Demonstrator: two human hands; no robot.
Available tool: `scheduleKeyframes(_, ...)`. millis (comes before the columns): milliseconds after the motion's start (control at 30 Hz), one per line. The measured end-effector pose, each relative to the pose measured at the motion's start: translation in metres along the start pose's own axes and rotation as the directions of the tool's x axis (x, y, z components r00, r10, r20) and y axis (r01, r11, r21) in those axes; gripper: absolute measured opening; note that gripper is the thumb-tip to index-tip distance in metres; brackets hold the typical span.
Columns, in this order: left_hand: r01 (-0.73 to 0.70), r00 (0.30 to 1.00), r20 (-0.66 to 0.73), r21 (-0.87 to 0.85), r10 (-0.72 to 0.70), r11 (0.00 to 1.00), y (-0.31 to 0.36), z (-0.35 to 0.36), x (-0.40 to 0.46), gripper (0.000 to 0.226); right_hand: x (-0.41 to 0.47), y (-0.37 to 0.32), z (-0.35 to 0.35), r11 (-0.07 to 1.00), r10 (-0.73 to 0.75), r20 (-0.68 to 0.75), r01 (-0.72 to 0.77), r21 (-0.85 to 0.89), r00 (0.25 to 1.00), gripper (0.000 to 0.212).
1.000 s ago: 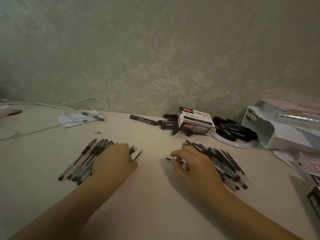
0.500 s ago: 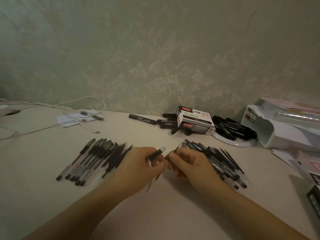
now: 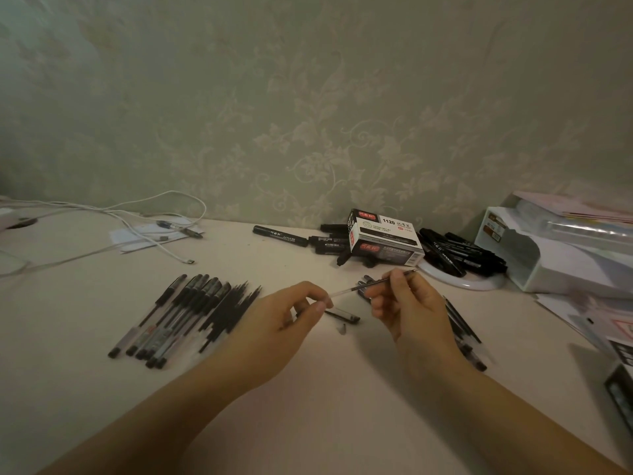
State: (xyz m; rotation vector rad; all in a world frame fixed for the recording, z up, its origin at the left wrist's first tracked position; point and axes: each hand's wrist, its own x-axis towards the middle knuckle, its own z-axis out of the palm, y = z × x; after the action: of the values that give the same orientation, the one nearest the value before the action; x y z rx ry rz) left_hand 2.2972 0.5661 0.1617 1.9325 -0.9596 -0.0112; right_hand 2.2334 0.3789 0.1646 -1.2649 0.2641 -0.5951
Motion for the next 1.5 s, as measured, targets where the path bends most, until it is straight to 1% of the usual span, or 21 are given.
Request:
scheduleKeyframes(133, 0.012, 1.0, -0.001, -0.031, -0.012, 0.999, 0.001, -0.001, 0.0, 0.016, 0.001, 0.002, -0.001, 1.0, 0.001, 0.007, -0.001, -0.005, 1.0, 0.023)
scheduleKeyframes(300, 0.038, 0.999, 0.014, -0.018, -0.038, 0.999, 0.001, -0.002, 0.0, 0.016, 0.002, 0.005, -0.002, 0.997, -0.036, 0.03, 0.038, -0.068, 0.999, 0.024)
scheduleKeyframes(400, 0.039, 0.999, 0.022, -0.03, -0.038, 0.999, 0.002, -0.002, -0.001, 0.016, 0.005, 0.006, -0.004, 0.995, -0.032, 0.055, 0.037, -0.095, 0.998, 0.022)
scheduleKeyframes(500, 0.034, 0.999, 0.035, 0.012, -0.034, 0.999, 0.004, -0.001, -0.001, 0.019, 0.006, 0.006, -0.005, 0.994, -0.02, 0.074, 0.028, -0.106, 0.997, 0.022)
scheduleKeyframes(600, 0.033, 0.999, 0.034, 0.005, -0.033, 0.999, 0.003, 0.0, -0.002, 0.016, 0.001, 0.005, -0.001, 0.99, -0.02, 0.163, 0.042, -0.131, 0.986, 0.022)
scheduleKeyframes(667, 0.027, 0.999, 0.036, -0.002, -0.027, 1.0, 0.004, 0.001, -0.002, 0.013, -0.006, 0.006, 0.002, 0.97, -0.011, 0.247, 0.071, -0.235, 0.969, 0.019)
scheduleKeyframes(767, 0.014, 1.0, 0.028, -0.012, -0.014, 1.0, 0.004, 0.0, -0.002, 0.014, -0.014, 0.009, 0.006, 0.868, -0.006, 0.398, 0.203, -0.453, 0.917, 0.012)
scheduleKeyframes(833, 0.026, 0.999, 0.021, -0.013, -0.026, 1.0, 0.003, -0.001, 0.0, 0.014, -0.016, 0.01, 0.006, 0.782, -0.027, 0.422, 0.283, -0.556, 0.906, 0.016)
scheduleKeyframes(867, 0.032, 0.999, 0.015, -0.003, -0.032, 0.999, 0.002, -0.001, 0.0, 0.014, -0.016, 0.01, 0.005, 0.714, -0.057, 0.413, 0.326, -0.619, 0.909, 0.021)
scheduleKeyframes(933, 0.038, 0.999, 0.005, 0.015, -0.038, 0.999, 0.0, -0.001, 0.001, 0.014, -0.014, 0.011, 0.002, 0.521, -0.126, 0.422, 0.422, -0.742, 0.898, 0.025)
scheduleKeyframes(967, 0.04, 0.999, 0.001, 0.013, -0.04, 0.999, -0.001, -0.001, 0.001, 0.013, -0.013, 0.012, 0.001, 0.448, -0.138, 0.441, 0.453, -0.771, 0.887, 0.026)
scheduleKeyframes(1000, 0.043, 0.999, 0.0, 0.003, -0.043, 0.999, -0.001, -0.001, 0.001, 0.013, -0.013, 0.013, -0.001, 0.406, -0.136, 0.459, 0.472, -0.783, 0.878, 0.026)
scheduleKeyframes(1133, 0.034, 0.999, 0.015, 0.004, -0.034, 0.999, -0.002, -0.002, 0.0, 0.018, -0.011, 0.017, -0.003, 0.342, -0.124, 0.514, 0.523, -0.781, 0.849, 0.009)
scheduleKeyframes(1167, 0.028, 0.999, 0.017, 0.015, -0.029, 0.999, -0.002, -0.002, -0.001, 0.019, -0.011, 0.018, -0.003, 0.347, -0.129, 0.514, 0.524, -0.778, 0.848, 0.005)
scheduleKeyframes(1200, 0.023, 1.0, 0.021, 0.03, -0.023, 0.999, -0.002, -0.002, -0.001, 0.018, -0.011, 0.018, -0.003, 0.378, -0.138, 0.501, 0.513, -0.77, 0.854, 0.003)
scheduleKeyframes(1233, 0.017, 0.999, 0.027, 0.049, -0.018, 0.999, -0.002, -0.002, -0.001, 0.018, -0.011, 0.017, -0.003, 0.445, -0.148, 0.469, 0.482, -0.755, 0.871, 0.003)
scheduleKeyframes(1267, 0.011, 0.999, 0.034, 0.067, -0.013, 0.998, -0.002, -0.002, -0.001, 0.017, -0.01, 0.016, -0.004, 0.541, -0.146, 0.425, 0.432, -0.721, 0.893, 0.005)
scheduleKeyframes(1333, -0.001, 0.999, 0.051, 0.102, -0.004, 0.995, -0.003, -0.003, -0.002, 0.016, -0.009, 0.013, -0.003, 0.73, -0.12, 0.358, 0.326, -0.6, 0.926, 0.007)
scheduleKeyframes(1367, -0.002, 0.998, 0.061, 0.115, -0.005, 0.993, -0.003, -0.003, -0.002, 0.016, -0.009, 0.012, -0.002, 0.794, -0.112, 0.343, 0.291, -0.533, 0.933, 0.007)
scheduleKeyframes(1433, -0.007, 0.996, 0.084, 0.12, -0.003, 0.993, -0.002, -0.002, -0.003, 0.016, -0.009, 0.011, -0.001, 0.857, -0.092, 0.348, 0.252, -0.449, 0.933, 0.008)
scheduleKeyframes(1500, -0.016, 0.994, 0.105, 0.104, 0.006, 0.994, -0.001, -0.002, -0.004, 0.015, -0.01, 0.012, 0.0, 0.866, -0.06, 0.387, 0.241, -0.439, 0.92, 0.009)
